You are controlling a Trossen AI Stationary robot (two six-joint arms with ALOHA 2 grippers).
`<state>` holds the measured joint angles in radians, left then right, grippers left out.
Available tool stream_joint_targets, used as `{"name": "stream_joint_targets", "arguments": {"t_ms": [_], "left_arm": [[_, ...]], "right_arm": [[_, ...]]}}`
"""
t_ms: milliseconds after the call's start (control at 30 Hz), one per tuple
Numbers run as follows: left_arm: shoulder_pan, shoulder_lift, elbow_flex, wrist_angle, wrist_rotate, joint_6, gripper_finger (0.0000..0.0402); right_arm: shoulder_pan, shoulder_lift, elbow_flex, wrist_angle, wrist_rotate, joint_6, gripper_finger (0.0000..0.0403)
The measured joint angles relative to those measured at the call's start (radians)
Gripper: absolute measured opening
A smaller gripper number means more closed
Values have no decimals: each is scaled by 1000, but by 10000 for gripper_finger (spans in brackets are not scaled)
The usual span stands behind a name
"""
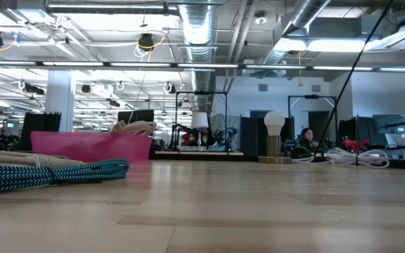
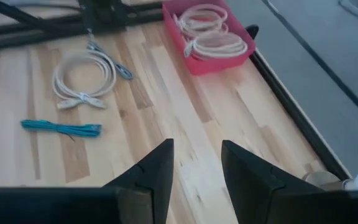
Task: Pick & Place USB Port
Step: Put the blue charger cable into the blue bin
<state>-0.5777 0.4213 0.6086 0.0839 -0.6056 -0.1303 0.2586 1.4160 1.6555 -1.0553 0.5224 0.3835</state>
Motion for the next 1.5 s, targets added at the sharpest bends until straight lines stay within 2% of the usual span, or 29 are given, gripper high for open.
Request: {"name": "stream_joint_targets", "arguments": {"t_ms": [200,367,467,667,833,967,1233,1333,1500], "left_arm": [[0,-2,0,14,26,-25,85],[0,-1,0,14,26,-35,85],[0,-2,0,18,27,-35,85],[0,-2,0,22,27,-35,85],[0,-2,0,22,38,-35,85],[0,-2,0,21,38,-35,85],[0,-2,0,21,38,-33,85],[0,-2,0,21,38,-32,85],[0,-2,0,21,38,-32,85]], "right_arm": [[-12,72,-1,39,-46,-11,127],[-24,154,0,189,-326,-230,127],[-23,194,0,273,-399,-304,127],[-42,257,0,313,-429,-435,127],[-73,326,0,315,-454,-448,133],[-85,380,0,352,-451,-500,157],[-85,479,0,447,-450,-624,236],[-90,518,7,475,-468,-644,245],[-99,595,64,475,-502,-646,238]]}}
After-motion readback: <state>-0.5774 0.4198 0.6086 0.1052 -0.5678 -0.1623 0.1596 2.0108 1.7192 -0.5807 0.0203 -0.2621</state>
